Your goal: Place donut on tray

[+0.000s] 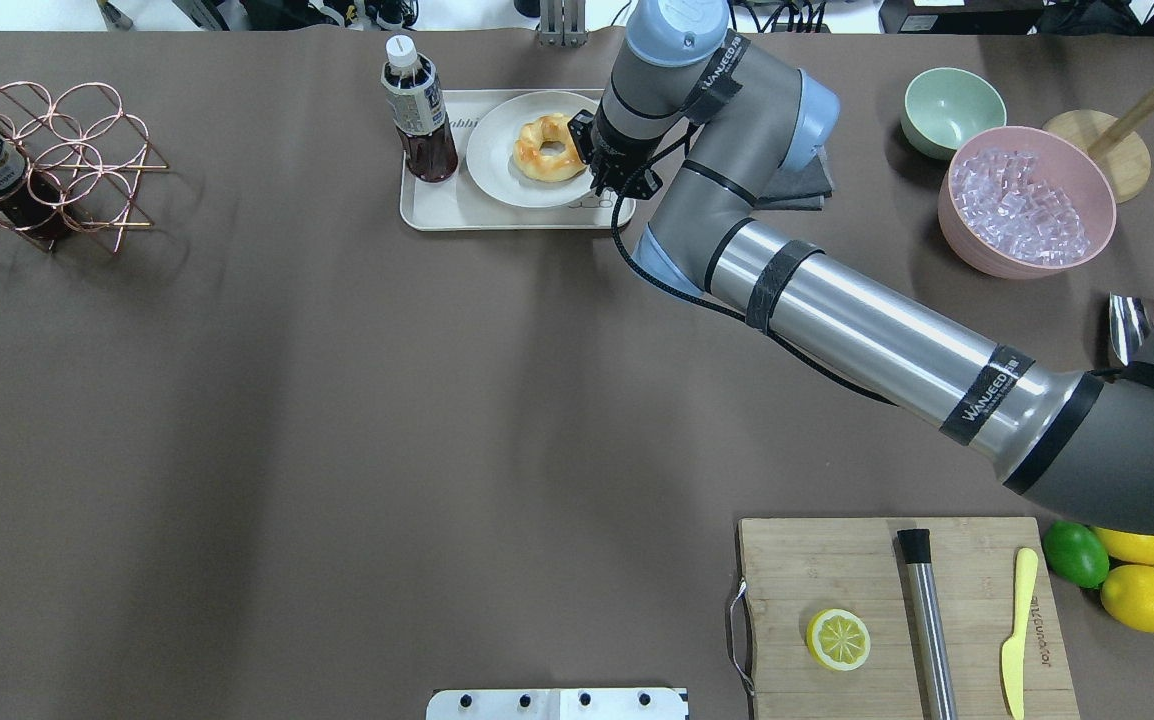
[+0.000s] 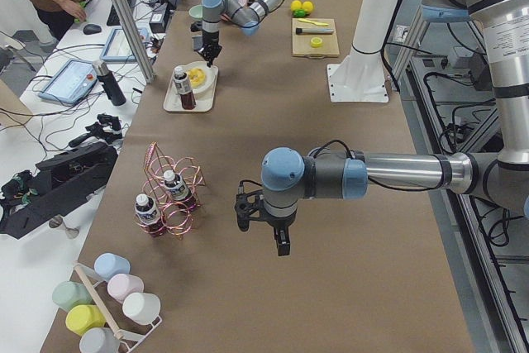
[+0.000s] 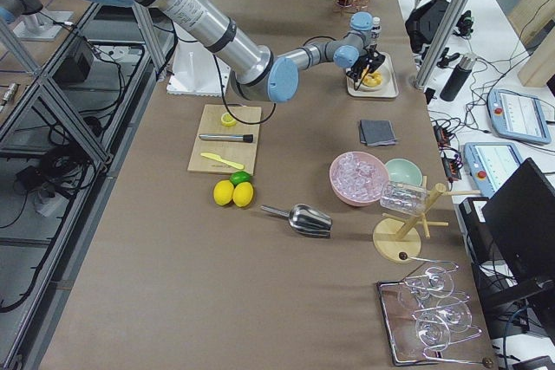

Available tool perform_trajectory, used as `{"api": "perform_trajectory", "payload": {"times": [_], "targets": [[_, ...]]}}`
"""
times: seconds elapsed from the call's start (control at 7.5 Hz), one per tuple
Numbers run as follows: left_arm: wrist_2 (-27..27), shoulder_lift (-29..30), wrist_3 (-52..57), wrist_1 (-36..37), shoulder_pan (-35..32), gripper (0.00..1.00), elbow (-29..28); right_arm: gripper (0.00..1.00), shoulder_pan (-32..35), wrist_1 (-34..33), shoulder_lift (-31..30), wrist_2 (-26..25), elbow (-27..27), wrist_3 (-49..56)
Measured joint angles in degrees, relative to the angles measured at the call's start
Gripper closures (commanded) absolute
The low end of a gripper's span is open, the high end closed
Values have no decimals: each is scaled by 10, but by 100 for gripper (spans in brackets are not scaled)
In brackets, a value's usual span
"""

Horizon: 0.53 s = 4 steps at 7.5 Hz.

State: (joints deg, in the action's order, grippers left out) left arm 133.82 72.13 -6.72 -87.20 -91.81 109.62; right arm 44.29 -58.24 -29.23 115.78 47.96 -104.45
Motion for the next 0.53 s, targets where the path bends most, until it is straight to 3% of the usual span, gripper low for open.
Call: {"api": "perform_trajectory", "payload": {"times": [0.27, 0.53], "targets": [[0, -1, 0, 0, 0, 2, -1, 0, 2, -2, -7, 8, 23, 1], [3, -1, 1, 0, 1, 2, 0, 0, 23, -12, -89, 63, 131, 26]]}}
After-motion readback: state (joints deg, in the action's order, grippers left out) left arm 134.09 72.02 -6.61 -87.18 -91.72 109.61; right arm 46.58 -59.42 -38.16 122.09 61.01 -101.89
